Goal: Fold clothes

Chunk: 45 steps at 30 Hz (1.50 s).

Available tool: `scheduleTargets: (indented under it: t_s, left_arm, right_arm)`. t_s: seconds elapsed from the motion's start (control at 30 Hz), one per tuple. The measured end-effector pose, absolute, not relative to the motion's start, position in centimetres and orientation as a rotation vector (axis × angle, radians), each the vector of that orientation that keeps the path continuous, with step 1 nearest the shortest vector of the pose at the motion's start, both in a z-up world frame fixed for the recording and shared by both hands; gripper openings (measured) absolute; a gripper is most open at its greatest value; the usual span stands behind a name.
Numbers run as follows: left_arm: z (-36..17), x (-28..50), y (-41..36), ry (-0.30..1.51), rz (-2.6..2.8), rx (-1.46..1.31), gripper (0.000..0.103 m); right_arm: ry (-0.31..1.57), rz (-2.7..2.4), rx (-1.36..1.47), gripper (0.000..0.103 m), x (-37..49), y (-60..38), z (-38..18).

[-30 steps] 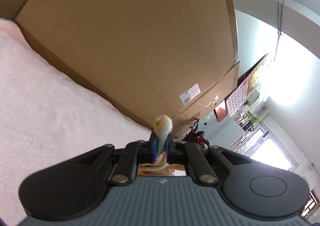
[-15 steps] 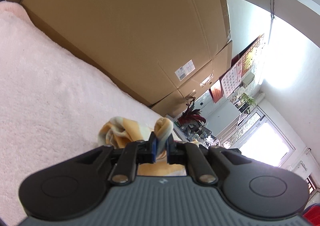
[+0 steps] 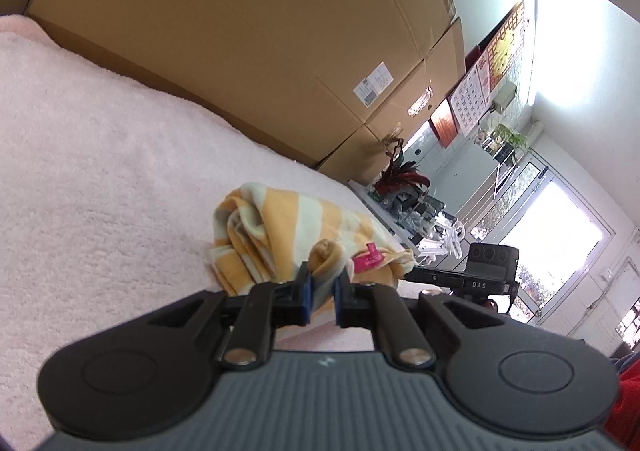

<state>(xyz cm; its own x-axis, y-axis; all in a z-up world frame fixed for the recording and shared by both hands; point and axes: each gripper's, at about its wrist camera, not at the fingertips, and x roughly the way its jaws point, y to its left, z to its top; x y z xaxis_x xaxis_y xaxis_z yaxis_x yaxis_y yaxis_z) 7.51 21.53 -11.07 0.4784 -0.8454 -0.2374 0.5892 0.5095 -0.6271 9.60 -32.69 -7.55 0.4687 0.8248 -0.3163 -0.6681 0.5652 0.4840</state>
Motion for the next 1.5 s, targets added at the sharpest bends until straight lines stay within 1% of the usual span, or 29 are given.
scheduleTargets:
  t_s: [0.03,0.23,0.3,0.37,0.4,0.43,0.47,0.5,0.57,0.67,0.73,0.97,1.13,1.23,1.27,1.37,1.5]
  left_arm:
    - [-11.1,7.5,21.5,0.571,-0.924,-0.496,0.006]
    - [-10.8,7.4,20.9,0.567,-0.927,-0.434,0.007]
    - [-10.8,7.5,20.8,0.566,-0.928,-0.424,0.007]
    - [-10.7,7.5,20.7,0.565,-0.932,-0.414,0.007]
    - [-10.7,7.6,20.6,0.564,-0.933,-0.408,0.007]
    - [-10.6,7.6,20.5,0.565,-0.933,-0.403,0.007]
    - [-10.6,7.6,20.4,0.565,-0.933,-0.399,0.007]
    - [-10.6,7.6,20.4,0.563,-0.931,-0.395,0.007]
    - [-10.5,7.4,20.2,0.560,-0.929,-0.386,0.007]
    - [-10.6,6.8,20.0,0.554,-0.925,-0.371,0.007]
    - [-10.6,6.6,20.0,0.551,-0.925,-0.365,0.007]
    - [-10.9,6.4,20.3,0.547,-0.936,-0.379,0.007]
    - [-10.7,4.9,20.1,0.527,-0.928,-0.368,0.010]
    - [-10.2,3.1,20.2,0.505,-0.929,-0.352,0.022]
    - [-10.0,2.4,20.3,0.499,-0.935,-0.342,0.028]
    - [-9.1,0.4,20.7,0.479,-0.925,-0.295,0.029]
    - [-6.5,0.2,21.0,0.364,-0.874,-0.349,0.029]
  right_arm:
    - [0.561,0.924,0.263,0.013,9.1,-32.3,-7.4]
    - [0.591,0.930,0.016,0.015,6.2,-30.3,-6.3]
    - [0.542,0.973,0.050,0.015,5.1,-30.7,-5.0]
    - [0.439,1.023,0.167,0.016,4.4,-31.6,-3.3]
    - [0.384,1.045,0.230,0.022,4.1,-32.1,-2.4]
    - [0.336,1.021,0.284,0.036,4.1,-32.1,-1.9]
    - [0.294,0.967,0.334,0.045,4.4,-31.8,-1.5]
    - [0.283,0.893,0.349,0.045,4.8,-31.0,-1.2]
    - [0.295,0.727,0.293,0.041,5.7,-28.5,-1.6]
    - [0.300,0.538,0.203,0.019,6.6,-24.3,-3.4]
    - [0.331,0.485,0.182,0.014,6.9,-22.7,-4.7]
    - [0.347,0.436,0.087,0.014,5.4,-21.3,-7.1]
    - [0.325,0.440,0.065,0.014,5.1,-21.3,-7.8]
    - [0.306,0.440,0.069,0.014,5.1,-21.3,-8.0]
    - [0.297,0.438,0.066,0.014,5.0,-21.2,-8.1]
    - [0.276,0.430,0.064,0.014,4.7,-21.1,-8.3]
    - [0.268,0.431,0.077,0.014,4.6,-21.2,-8.3]
